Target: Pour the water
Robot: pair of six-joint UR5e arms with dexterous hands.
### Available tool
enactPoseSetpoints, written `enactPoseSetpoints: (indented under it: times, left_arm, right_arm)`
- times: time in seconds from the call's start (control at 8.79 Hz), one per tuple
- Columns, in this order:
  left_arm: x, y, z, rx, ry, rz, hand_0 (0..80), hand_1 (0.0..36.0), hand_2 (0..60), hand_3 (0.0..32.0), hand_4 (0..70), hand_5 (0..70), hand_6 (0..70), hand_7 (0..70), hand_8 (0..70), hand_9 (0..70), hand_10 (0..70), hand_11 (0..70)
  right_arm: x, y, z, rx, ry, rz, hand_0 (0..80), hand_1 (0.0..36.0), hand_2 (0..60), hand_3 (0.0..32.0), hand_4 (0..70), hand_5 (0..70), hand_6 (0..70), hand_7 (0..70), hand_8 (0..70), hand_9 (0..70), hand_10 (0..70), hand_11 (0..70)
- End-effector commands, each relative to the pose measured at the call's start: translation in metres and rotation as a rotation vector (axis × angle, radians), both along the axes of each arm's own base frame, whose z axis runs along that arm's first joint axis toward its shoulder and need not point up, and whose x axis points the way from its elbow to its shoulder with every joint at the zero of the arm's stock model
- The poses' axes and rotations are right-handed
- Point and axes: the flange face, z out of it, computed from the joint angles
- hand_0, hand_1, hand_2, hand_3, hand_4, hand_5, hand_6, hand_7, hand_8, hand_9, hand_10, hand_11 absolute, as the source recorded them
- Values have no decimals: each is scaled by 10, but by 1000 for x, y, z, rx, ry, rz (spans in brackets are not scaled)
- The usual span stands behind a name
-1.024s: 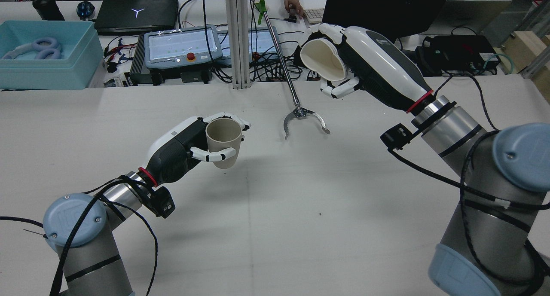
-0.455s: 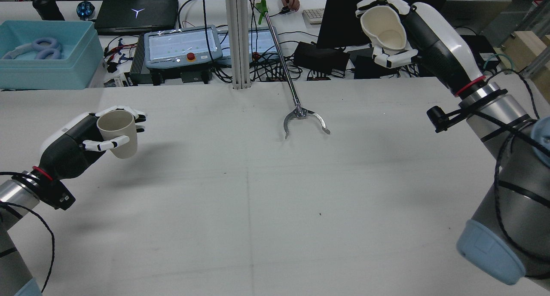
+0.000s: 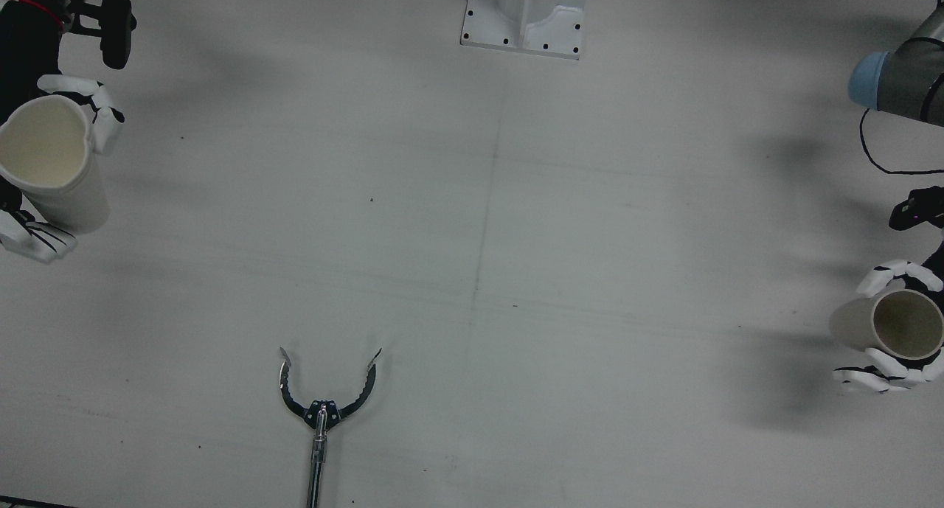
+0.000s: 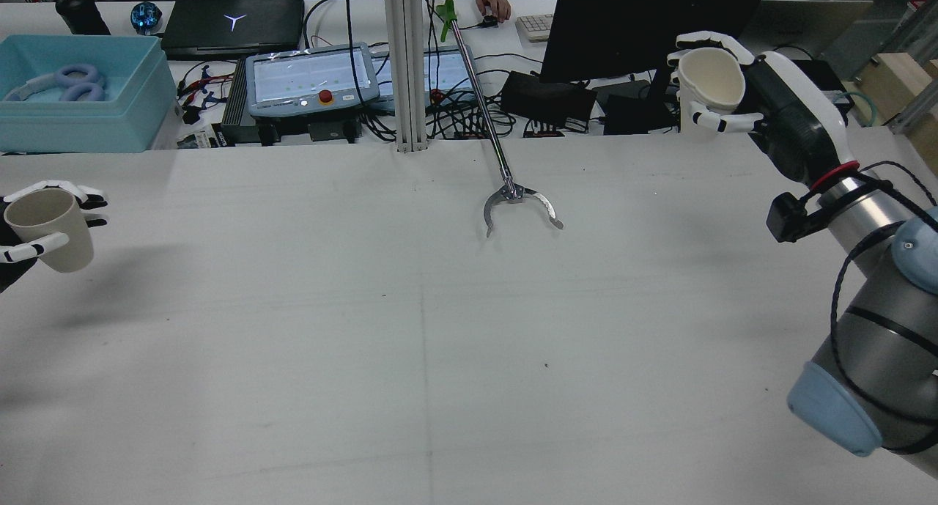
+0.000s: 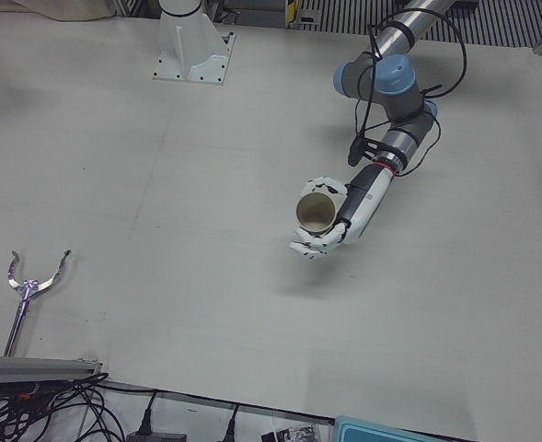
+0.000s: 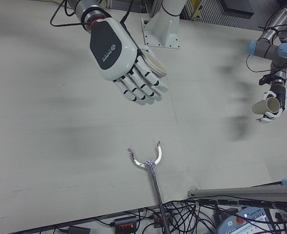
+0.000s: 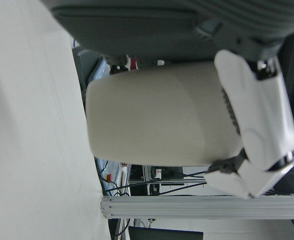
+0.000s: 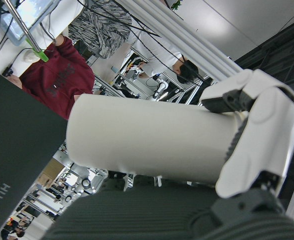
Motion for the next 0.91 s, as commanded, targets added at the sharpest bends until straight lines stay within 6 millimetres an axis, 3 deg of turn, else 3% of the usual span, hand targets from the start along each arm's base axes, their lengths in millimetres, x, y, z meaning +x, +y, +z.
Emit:
enactPoseSetpoints:
  times: [0.0, 0.23, 0.46, 0.68, 0.8]
  left_arm:
    - [-61, 30, 79, -19, -21, -46, 438, 188, 540, 0, 244, 442, 237, 316, 177, 267, 185, 277]
    - [-74, 41, 101, -29, -28, -57, 437, 188, 539, 0, 244, 439, 236, 315, 177, 267, 184, 276]
    - [-81, 43, 119, -36, -32, -69, 436, 187, 538, 0, 243, 440, 236, 315, 177, 267, 184, 276]
    - [-86, 48, 132, -45, -36, -74, 433, 187, 540, 0, 241, 433, 233, 312, 176, 265, 184, 275]
    - [-98, 53, 146, -50, -41, -91, 432, 185, 539, 0, 243, 432, 235, 312, 177, 267, 186, 278]
  right_arm:
    - [-17, -23, 94, -88, -107, -29, 440, 187, 485, 0, 63, 296, 225, 289, 230, 338, 238, 359]
    - [-25, -28, 98, -83, -128, -42, 432, 167, 451, 0, 80, 325, 254, 326, 265, 387, 279, 415]
    - [-25, -26, 91, -73, -142, -52, 447, 166, 394, 0, 52, 328, 234, 340, 231, 349, 277, 413]
    - [-33, -22, 85, -62, -157, -76, 456, 177, 398, 0, 37, 327, 230, 332, 224, 338, 256, 386]
    - [-50, -14, 81, -59, -155, -111, 459, 183, 407, 0, 35, 326, 234, 330, 228, 342, 255, 385]
